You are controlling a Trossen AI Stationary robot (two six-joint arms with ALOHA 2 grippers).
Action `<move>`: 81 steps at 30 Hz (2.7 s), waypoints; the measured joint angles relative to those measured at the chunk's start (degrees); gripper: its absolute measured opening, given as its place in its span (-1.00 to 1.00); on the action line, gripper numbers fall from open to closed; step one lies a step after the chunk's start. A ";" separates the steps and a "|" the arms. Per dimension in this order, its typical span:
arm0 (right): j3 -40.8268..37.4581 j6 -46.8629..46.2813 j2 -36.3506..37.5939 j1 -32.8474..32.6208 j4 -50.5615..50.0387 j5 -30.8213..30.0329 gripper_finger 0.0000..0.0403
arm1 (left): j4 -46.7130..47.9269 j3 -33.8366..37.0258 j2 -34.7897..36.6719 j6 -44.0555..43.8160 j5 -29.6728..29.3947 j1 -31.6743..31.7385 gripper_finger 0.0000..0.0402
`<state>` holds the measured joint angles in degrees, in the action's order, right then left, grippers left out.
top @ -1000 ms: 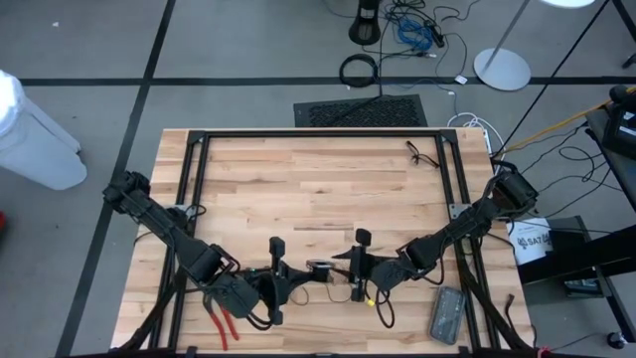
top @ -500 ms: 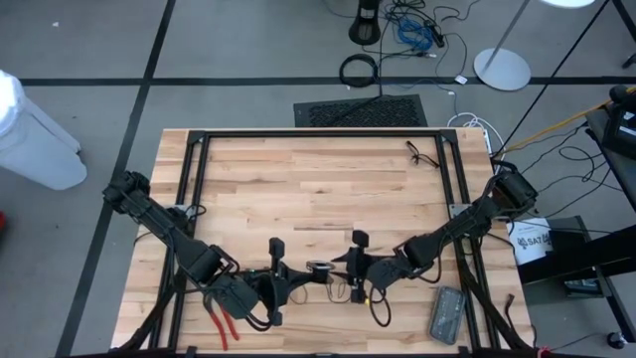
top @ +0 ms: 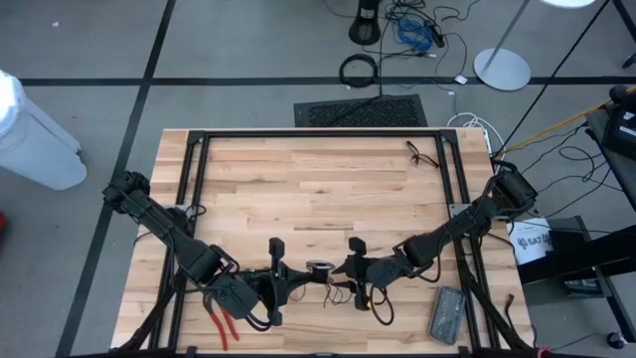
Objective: Coil cords
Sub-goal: Coil the black wire onto the black spool
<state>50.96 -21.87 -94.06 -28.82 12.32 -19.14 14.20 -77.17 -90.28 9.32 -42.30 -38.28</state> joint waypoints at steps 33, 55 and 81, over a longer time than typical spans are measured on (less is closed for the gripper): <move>0.09 -3.36 3.11 0.33 -8.91 7.47 -0.99 | 1.92 -0.02 0.00 -0.01 -0.02 -0.30 -0.96; 0.09 -15.04 6.25 0.22 -39.97 5.37 -1.00 | 7.71 -0.04 9.76 -2.90 -22.11 -13.61 -0.96; -2.68 -23.78 6.29 -4.51 -49.69 5.27 -1.00 | 7.70 -1.69 19.26 0.34 -29.31 -20.09 -0.96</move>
<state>48.28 -45.65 -87.77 -33.33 -37.37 -13.87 21.89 -78.86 -71.02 9.66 -71.61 -58.37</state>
